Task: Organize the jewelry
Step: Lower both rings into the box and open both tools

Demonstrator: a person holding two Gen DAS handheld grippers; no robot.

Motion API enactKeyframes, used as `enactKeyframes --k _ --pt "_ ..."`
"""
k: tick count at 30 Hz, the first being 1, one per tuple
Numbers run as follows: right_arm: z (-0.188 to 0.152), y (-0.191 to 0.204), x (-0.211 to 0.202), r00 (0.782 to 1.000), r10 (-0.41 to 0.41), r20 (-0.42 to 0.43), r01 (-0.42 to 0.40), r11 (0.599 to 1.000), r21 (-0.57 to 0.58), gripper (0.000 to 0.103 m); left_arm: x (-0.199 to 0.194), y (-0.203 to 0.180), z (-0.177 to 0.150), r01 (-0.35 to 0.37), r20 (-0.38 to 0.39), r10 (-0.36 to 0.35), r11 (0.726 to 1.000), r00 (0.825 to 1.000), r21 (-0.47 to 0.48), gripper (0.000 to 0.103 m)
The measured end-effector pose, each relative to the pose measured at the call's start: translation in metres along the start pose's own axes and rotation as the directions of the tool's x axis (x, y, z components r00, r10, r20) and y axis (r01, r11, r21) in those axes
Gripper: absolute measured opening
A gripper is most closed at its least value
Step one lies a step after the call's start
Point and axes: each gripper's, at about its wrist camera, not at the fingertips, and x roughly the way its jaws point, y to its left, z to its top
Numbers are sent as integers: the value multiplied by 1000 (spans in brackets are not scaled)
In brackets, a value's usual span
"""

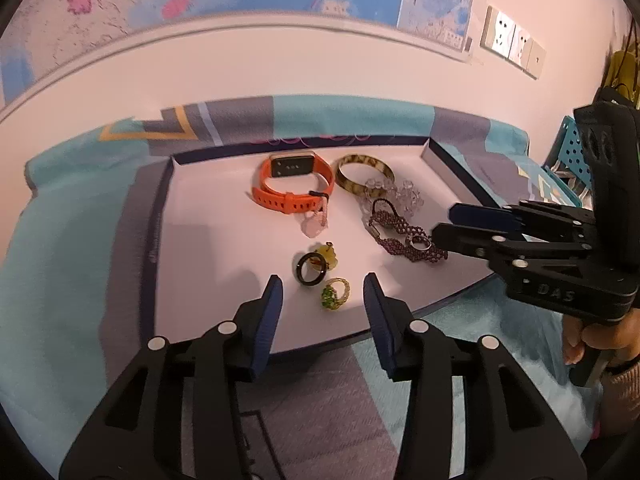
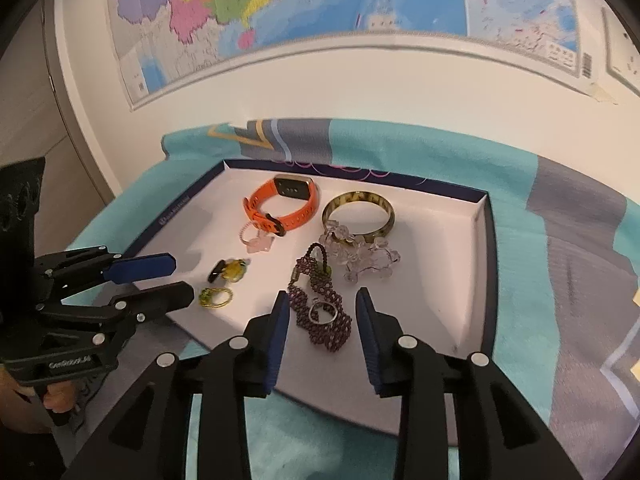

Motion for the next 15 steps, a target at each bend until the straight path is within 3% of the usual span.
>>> enactKeyframes --k 2,4,6,8,9,11,15 --pt "-4 1 -8 1000 3 15 -3 1000 7 46 -8 -1 -4 -4 17 4 1000 1000 4 59" --pt "-10 4 -18 1000 6 30 -7 1000 10 51 -16 -2 -8 -12 36 11 1000 999 7 72" --pt "-16 9 -28 999 10 47 -11 1000 14 56 -25 -5 -13 -11 55 10 1000 998 20 97" --pt "-23 15 -39 997 -10 71 9 1000 10 71 -37 -8 -20 -18 88 15 999 996 28 98" --pt "-26 18 -44 997 -17 79 16 1000 5 74 -39 -9 -22 -22 90 18 999 996 34 98" --pt "-33 23 -50 994 -64 87 65 998 -8 92 -45 -12 -28 -46 94 42 998 995 40 98" --pt "-46 29 -57 992 -92 91 93 996 -10 94 -55 -14 -37 -80 104 78 997 991 14 98"
